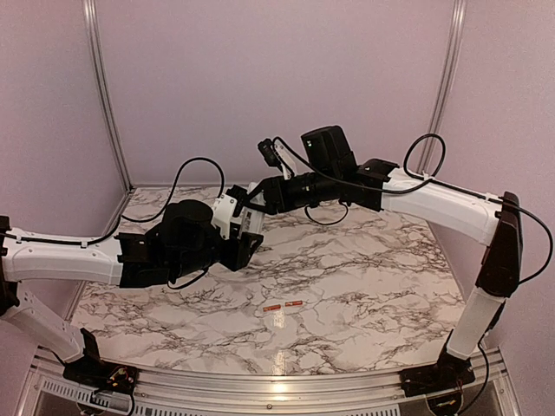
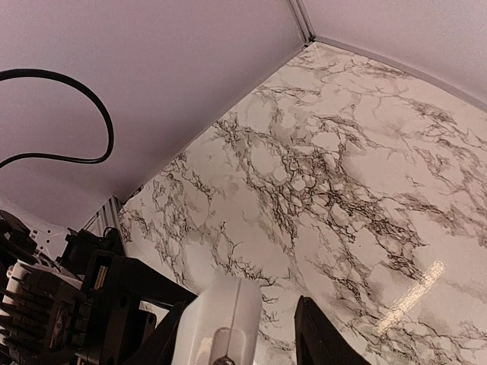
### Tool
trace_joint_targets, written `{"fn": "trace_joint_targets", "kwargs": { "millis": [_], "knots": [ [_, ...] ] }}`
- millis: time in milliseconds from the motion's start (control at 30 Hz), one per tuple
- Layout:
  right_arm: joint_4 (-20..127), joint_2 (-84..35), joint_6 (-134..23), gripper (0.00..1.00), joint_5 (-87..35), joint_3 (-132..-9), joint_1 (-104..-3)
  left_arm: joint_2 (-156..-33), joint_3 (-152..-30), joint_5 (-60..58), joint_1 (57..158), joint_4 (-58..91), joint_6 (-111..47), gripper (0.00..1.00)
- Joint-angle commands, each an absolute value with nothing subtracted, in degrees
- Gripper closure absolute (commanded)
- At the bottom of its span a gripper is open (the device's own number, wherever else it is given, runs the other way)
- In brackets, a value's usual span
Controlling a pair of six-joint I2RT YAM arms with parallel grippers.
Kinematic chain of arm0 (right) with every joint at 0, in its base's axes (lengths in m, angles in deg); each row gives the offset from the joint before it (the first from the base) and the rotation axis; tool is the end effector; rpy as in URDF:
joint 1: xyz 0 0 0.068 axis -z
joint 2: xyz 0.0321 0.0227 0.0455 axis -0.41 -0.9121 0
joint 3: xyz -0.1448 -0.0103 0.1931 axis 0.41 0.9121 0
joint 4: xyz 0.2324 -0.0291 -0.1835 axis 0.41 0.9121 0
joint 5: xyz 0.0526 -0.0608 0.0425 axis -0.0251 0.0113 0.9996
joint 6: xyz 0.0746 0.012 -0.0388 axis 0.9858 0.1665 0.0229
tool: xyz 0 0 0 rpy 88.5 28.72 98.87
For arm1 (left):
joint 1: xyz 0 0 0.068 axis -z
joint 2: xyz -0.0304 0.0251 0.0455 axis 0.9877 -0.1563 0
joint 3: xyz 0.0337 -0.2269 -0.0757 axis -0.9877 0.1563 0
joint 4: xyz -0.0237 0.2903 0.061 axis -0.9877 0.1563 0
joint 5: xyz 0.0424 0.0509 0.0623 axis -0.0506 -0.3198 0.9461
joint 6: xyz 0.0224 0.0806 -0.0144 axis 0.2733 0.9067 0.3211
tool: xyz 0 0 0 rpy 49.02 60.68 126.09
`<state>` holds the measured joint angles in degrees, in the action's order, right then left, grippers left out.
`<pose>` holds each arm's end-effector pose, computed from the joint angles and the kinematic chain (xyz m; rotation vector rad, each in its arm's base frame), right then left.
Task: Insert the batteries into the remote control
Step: Pass from the left arm to the right, then remove the battery cover from the remote control.
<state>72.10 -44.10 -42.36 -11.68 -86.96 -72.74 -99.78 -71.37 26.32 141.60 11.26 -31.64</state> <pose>0.2957 0.3770 0.2924 -0.7973 2.0651 1.1020 0.2155 -0.3328 0.2097 0.6064 1.8512 -0.5210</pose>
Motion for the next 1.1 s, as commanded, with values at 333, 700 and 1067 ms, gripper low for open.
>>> {"fn": "trace_joint_targets", "kwargs": {
  "millis": [333,700,1067],
  "knots": [
    [70.1,-44.2,-42.1,0.82,-13.2,-87.5,-72.4,-99.3,-72.8,24.9,142.1,10.3,-32.1,0.64],
    [67.8,-39.4,-42.7,0.99,-1.1,-78.8,-68.5,-87.9,-66.4,22.9,142.0,12.7,-26.2,0.01],
    [70.1,-37.5,-42.8,0.99,11.7,-73.5,-67.8,-79.1,-55.9,24.2,150.2,9.5,-5.0,0.08]
  ]
}}
